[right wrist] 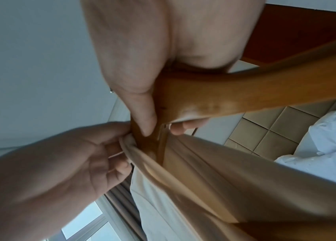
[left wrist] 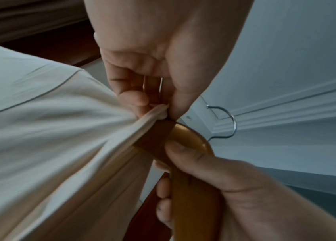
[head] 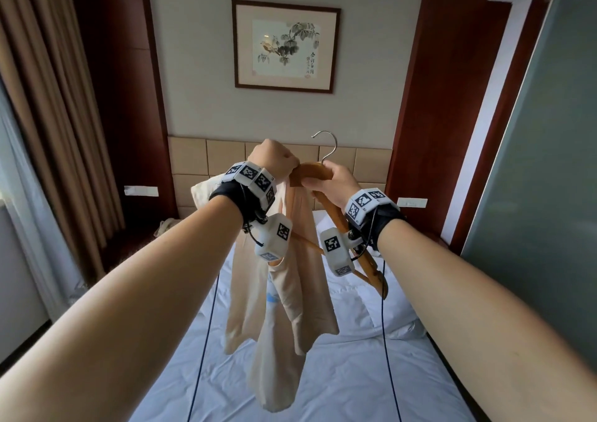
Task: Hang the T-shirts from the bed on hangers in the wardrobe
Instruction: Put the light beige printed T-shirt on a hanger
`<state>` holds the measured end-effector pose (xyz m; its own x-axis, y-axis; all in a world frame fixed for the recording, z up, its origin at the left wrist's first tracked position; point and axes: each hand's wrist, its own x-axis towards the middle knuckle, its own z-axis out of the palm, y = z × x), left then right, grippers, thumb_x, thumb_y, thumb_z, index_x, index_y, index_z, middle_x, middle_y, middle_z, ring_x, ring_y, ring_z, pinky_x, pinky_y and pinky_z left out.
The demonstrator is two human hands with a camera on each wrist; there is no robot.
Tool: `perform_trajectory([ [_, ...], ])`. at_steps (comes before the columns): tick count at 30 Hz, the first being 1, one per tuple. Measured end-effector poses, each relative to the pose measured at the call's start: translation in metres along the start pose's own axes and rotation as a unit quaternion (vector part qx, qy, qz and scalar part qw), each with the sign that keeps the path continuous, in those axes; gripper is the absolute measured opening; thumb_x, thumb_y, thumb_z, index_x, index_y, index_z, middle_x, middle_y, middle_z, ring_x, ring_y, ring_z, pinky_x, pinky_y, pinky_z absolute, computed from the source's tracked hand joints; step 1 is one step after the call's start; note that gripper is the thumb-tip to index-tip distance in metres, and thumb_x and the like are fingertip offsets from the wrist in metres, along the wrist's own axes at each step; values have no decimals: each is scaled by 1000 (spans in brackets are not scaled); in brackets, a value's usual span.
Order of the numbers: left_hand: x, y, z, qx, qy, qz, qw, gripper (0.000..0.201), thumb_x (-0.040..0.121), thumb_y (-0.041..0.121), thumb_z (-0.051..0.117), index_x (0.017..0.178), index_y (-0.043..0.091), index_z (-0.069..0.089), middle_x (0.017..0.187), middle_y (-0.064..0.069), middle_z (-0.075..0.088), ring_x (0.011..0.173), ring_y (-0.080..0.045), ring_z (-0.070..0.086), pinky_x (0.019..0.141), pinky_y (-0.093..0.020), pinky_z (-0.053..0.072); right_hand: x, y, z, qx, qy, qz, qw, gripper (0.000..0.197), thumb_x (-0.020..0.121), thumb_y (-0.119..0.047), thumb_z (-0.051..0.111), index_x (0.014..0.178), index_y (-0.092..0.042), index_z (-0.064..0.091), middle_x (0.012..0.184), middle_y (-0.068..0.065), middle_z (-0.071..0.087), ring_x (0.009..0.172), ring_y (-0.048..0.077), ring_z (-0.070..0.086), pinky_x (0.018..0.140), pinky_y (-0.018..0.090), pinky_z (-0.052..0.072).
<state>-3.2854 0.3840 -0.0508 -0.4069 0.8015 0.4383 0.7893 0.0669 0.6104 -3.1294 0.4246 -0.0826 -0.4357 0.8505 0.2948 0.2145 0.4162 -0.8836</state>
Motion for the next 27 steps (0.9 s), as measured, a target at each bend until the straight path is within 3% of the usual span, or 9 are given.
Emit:
perform_trajectory([
  [4, -8, 23, 12, -24, 3, 11, 1000, 21, 80, 31, 64, 84, 15, 78, 85, -6, 74, 84, -28, 69, 63, -28, 50, -11, 4, -5, 16, -36, -15, 999, 8, 92, -7, 66, 95, -3, 60, 70, 13, 59, 69, 26, 55, 66, 34, 49],
  [7, -14, 40, 22, -19, -17, 24, 999, 26, 81, 32, 59, 85, 14, 78, 86, -5, 74, 84, -27, 69, 62, -29, 52, -13, 10, -12, 10, -30, -20, 999, 8, 90, -6, 67, 85, -3, 61, 69, 15, 59, 66, 25, 55, 68, 36, 48],
  [9, -18, 48, 30, -9, -39, 43, 998, 32, 80, 35, 51, 82, 16, 76, 89, -5, 73, 93, -31, 66, 75, -37, 57, -11, 16, -20, 12, -18, -23, 1000, 10, 88, -4, 69, 80, -6, 63, 72, 16, 63, 64, 24, 57, 67, 34, 50],
  [12, -26, 62, 40, 72, -83, 81, 991, 37, 92, 42, 44, 68, 25, 67, 99, -1, 64, 109, -28, 45, 94, -42, 42, -9, 26, -36, -29, 15, -24, 999, 8, 86, -11, 73, 82, -13, 67, 78, 7, 68, 70, 19, 64, 70, 26, 53],
  [14, -29, 71, 46, 108, -112, 90, 984, 40, 95, 53, 43, 78, 30, 71, 102, 0, 61, 107, -25, 42, 90, -42, 38, -8, 34, -47, -58, 27, -24, 998, 10, 83, -19, 76, 88, -18, 68, 86, 4, 71, 83, 20, 67, 79, 31, 55],
  [16, -29, 78, 52, 112, -140, 86, 980, 52, 92, 64, 44, 89, 21, 73, 94, -4, 67, 97, -28, 58, 82, -42, 47, -9, 37, -56, -71, 19, -24, 997, 17, 81, -22, 78, 94, -17, 69, 91, 5, 72, 88, 23, 68, 85, 37, 56],
  [20, -31, 92, 59, 136, -154, 55, 977, 73, 84, 78, 45, 87, 8, 67, 84, -9, 68, 75, -23, 58, 67, -32, 44, -17, 30, -79, -71, -10, -55, 996, 13, 78, -14, 79, 83, -21, 69, 87, 5, 73, 85, 23, 69, 88, 47, 56],
  [23, -36, 108, 58, 122, -179, 30, 976, 70, 82, 80, 45, 73, 12, 57, 77, -6, 61, 70, -21, 52, 65, -30, 38, -21, 28, -99, -64, -28, -82, 994, 18, 75, -10, 80, 80, -21, 66, 86, 4, 71, 86, 23, 68, 88, 46, 55],
  [27, -40, 127, 65, 81, -214, 4, 973, 56, 85, 75, 49, 78, 20, 61, 79, 1, 62, 72, -15, 56, 67, -28, 39, -26, 34, -121, -25, -56, -95, 994, 20, 76, -8, 83, 79, -20, 66, 83, 2, 70, 80, 18, 67, 83, 36, 55],
])
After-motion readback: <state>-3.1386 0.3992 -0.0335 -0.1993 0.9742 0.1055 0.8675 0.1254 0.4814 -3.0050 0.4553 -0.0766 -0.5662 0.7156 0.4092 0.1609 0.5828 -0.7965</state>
